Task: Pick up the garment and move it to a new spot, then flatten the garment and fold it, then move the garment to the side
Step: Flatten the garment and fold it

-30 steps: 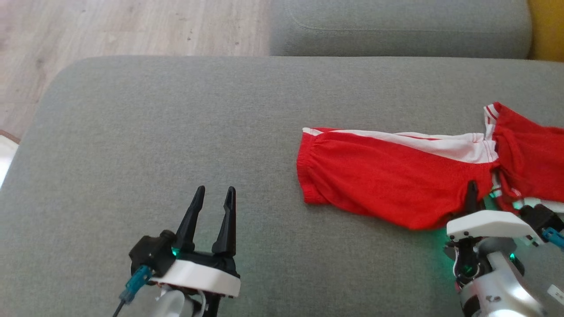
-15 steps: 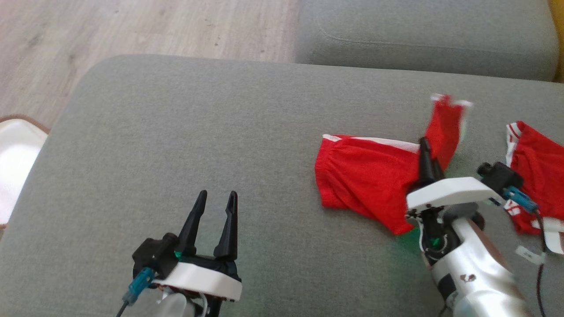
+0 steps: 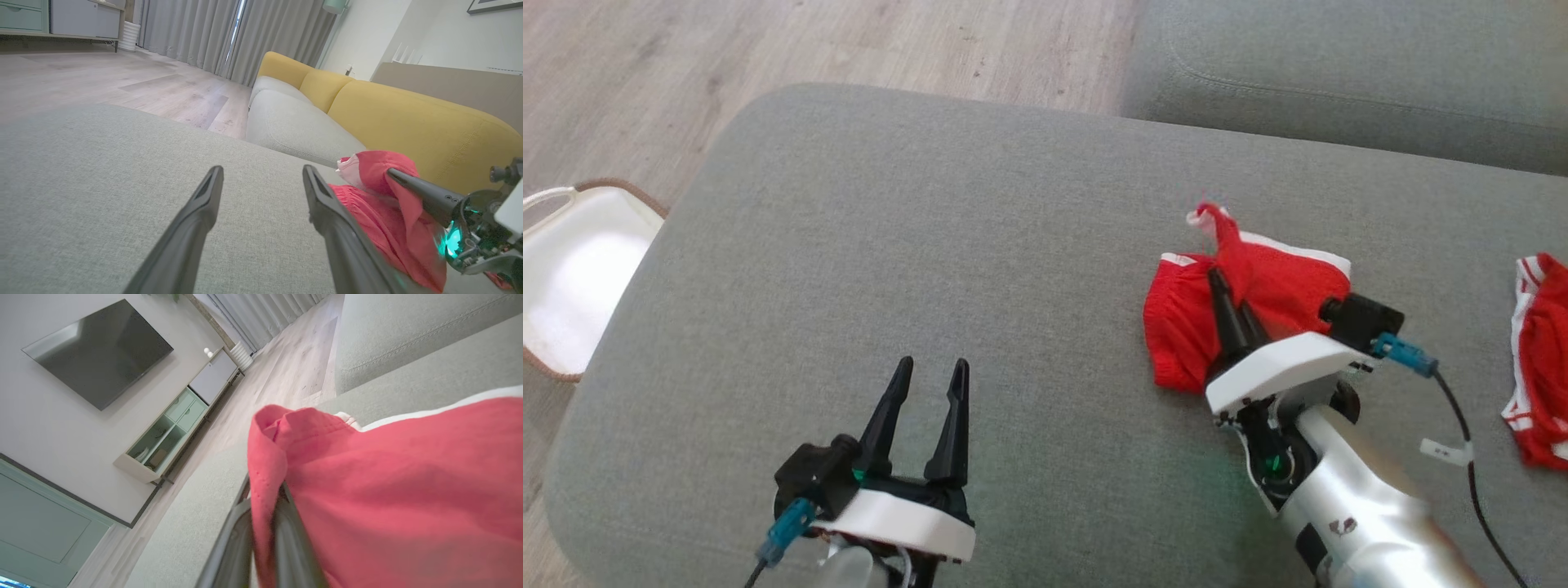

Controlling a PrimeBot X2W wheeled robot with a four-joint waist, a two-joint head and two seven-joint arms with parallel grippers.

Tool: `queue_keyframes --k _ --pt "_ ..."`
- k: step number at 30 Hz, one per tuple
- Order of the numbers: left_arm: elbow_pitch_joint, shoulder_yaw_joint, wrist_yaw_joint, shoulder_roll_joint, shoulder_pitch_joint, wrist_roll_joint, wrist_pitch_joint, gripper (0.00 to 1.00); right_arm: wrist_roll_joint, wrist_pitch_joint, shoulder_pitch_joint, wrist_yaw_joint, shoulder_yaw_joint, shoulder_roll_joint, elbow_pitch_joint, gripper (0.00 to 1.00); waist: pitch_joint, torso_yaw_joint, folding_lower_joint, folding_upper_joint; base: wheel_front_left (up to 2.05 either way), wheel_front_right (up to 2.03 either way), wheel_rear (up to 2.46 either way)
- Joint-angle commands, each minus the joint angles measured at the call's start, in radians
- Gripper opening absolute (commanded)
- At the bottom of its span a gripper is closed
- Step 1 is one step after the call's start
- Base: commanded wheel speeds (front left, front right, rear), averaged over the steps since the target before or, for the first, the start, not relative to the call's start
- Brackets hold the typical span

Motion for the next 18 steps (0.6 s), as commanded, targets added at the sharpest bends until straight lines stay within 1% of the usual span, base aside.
queue_keyframes --k 1,4,6,12,13,14,18 --pt "-0.026 0.031 0.004 0.002 -0.018 0.003 -0.01 1.0 0.01 -0.005 -0.043 -0.001 0.033 0.01 -0.016 0.0 0.002 0.006 0.0 -0.0001 0.0 0.0 0.0" --pt "-0.026 0.03 0.004 0.002 -0.018 0.003 -0.01 1.0 0.017 -0.001 -0.046 -0.001 0.06 0.01 -0.003 0.0 0.003 0.01 0.0 -0.0001 0.0 0.0 0.0" --pt "-0.026 0.03 0.005 0.002 -0.019 0.003 -0.01 1.0 0.039 0.013 -0.041 -0.001 0.091 0.01 -0.001 0.0 0.004 0.012 0.0 -0.0001 0.0 0.0 0.0" --pt "-0.011 0.025 0.003 0.002 -0.026 0.004 -0.01 1.0 0.041 0.043 -0.024 -0.001 0.197 0.01 0.018 0.0 0.002 0.006 0.0 -0.0001 0.0 0.0 0.0" --pt "-0.009 0.028 0.003 0.002 -0.028 0.004 -0.01 1.0 0.04 0.059 -0.021 -0.001 0.213 0.01 0.032 0.27 0.0 0.002 0.0 -0.0001 0.0 0.0 0.0" --pt "-0.008 0.03 0.004 0.002 -0.03 0.003 -0.01 1.0 0.038 0.076 -0.021 -0.001 0.228 0.01 0.047 1.0 -0.001 -0.002 0.0 -0.0001 0.0 0.0 0.0" --pt "-0.012 0.037 0.005 0.002 -0.029 0.002 -0.01 1.0 0.005 0.09 -0.031 -0.001 0.289 0.01 0.067 1.0 -0.005 -0.024 0.0 -0.0001 0.0 0.0 0.0"
